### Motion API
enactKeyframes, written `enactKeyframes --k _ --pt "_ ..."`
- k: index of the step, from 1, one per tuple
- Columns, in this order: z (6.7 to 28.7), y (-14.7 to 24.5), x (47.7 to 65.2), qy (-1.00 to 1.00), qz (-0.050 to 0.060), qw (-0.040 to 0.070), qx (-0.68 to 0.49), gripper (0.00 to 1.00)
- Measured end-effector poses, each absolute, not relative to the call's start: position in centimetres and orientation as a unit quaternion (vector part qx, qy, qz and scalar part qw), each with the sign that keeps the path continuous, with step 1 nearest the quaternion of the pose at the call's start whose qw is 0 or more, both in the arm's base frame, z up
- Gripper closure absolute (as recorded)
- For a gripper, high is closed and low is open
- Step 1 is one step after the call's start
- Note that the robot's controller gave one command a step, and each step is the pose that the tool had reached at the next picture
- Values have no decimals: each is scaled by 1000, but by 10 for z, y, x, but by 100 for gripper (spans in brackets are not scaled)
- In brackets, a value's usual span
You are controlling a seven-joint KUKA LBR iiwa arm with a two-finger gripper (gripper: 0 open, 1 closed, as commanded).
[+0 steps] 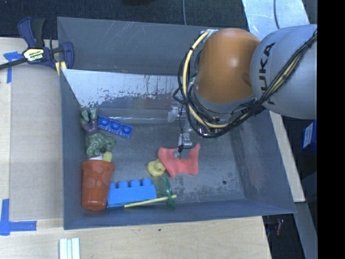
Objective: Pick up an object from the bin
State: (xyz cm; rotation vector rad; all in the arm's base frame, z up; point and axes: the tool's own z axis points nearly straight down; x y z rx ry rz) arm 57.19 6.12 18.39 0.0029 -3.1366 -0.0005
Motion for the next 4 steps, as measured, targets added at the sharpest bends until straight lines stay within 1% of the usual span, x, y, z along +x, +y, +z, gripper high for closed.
enactKeyframes --k 1,2,3,4 --pt "189 61 574 -1000 0 -2 0 0" --pt "141 38 564 -999 0 -4 41 0" --pt "82 26 546 -1000 -1 -7 14 100" --pt "82 26 546 -1000 -1 -7 14 100"
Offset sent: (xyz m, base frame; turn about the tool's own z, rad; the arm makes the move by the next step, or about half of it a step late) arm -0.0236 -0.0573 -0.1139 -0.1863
